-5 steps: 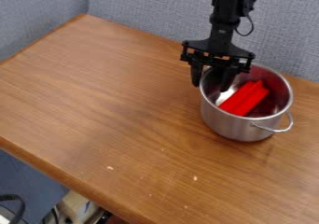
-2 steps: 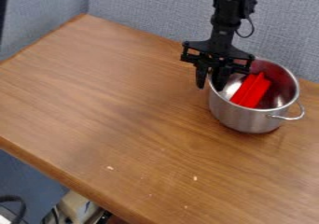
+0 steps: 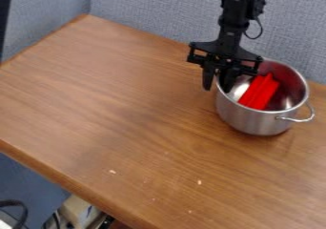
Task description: Put the red object in the metal pot
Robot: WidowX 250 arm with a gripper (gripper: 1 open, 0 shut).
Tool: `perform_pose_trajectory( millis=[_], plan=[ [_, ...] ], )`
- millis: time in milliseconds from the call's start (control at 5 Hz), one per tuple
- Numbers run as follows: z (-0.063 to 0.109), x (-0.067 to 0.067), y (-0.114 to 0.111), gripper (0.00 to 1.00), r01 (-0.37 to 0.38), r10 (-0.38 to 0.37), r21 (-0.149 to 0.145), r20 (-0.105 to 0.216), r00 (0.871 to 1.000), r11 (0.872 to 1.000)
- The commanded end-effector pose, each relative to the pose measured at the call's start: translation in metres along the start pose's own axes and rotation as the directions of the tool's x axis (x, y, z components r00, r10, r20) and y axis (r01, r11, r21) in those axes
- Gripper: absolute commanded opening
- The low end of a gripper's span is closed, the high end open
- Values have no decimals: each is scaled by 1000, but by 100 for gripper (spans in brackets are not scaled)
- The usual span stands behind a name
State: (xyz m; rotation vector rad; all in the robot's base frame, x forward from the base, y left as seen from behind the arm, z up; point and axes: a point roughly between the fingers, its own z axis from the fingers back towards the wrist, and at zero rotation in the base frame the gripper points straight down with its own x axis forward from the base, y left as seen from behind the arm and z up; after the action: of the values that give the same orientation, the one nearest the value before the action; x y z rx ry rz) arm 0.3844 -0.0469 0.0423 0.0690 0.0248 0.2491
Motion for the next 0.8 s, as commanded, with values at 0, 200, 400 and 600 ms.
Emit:
perform_pose_trajectory(
  millis=[0,200,400,600],
  plan=[
    [8,0,-14,0,37,-37,-5,34,999,999],
    [14,1,-21,0,16,-16,-5,31,999,1000],
    [19,0,-27,0,-7,7,-3,28,1000,1000],
    [18,-10,-36,0,5,-5,0,27,1000,1000]
  ],
)
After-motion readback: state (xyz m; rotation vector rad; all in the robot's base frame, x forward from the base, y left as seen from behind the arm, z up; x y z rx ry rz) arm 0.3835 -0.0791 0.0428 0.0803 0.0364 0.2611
